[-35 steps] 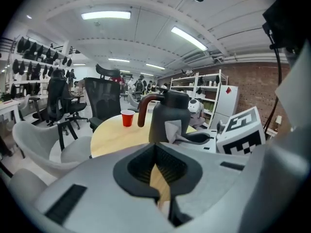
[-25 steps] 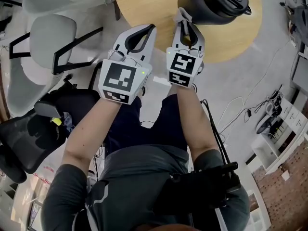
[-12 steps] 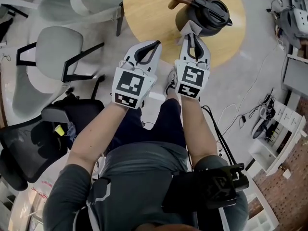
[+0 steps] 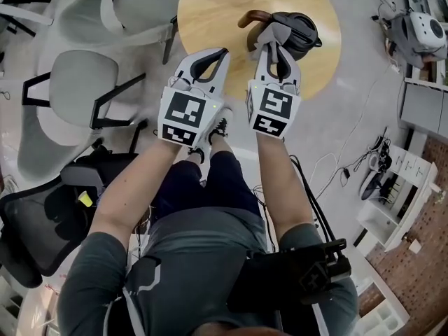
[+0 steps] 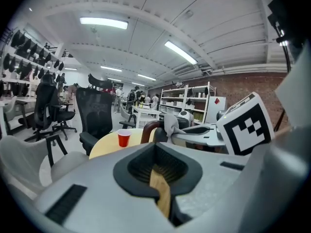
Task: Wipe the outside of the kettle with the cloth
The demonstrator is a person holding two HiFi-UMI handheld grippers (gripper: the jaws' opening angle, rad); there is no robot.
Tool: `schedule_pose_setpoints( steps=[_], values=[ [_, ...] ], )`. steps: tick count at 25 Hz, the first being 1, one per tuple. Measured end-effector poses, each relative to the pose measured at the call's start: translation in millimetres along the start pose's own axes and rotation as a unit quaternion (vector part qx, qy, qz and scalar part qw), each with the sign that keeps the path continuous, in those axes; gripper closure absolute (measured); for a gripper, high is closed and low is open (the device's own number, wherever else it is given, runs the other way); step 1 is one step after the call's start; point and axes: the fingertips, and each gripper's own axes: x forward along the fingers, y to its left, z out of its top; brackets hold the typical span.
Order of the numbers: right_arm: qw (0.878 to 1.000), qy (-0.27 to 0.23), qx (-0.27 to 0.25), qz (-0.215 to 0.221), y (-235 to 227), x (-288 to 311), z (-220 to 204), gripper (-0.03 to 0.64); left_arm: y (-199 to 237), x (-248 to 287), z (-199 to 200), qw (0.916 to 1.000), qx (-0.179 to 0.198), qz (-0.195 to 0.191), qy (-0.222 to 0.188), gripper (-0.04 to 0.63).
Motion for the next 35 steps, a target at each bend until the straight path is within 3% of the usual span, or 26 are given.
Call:
schedule_pose_setpoints(
  steps=[6, 16, 21, 29, 35],
  values=[
    [0.999, -0.028, -0.036, -0.011, 13, 9, -13, 0.565, 16, 16, -41, 0.9995, -0.016, 0.003, 0.026, 0.586],
    [0.998, 0.062, -0.009, -0.003, 34, 49, -114, 0.565, 33, 28, -72, 0.999, -0.024, 0.014, 0.035, 0.586],
    [0.997, 0.08, 0.008, -0.007, 39, 59, -135, 0.565, 34, 26, -84, 0.9988, -0.023, 0.016, 0.041, 0.586],
    [0.997, 0.075, 0.027, -0.003, 38, 55, -128, 0.565, 42, 25, -86, 0.9988, -0.004, 0.022, 0.044, 0.586],
    [0.999, 0.012, 0.037, 0.003, 26, 16, -42, 0.565, 56, 12, -41, 0.9983, 0.015, 0.05, 0.027, 0.586]
  ],
)
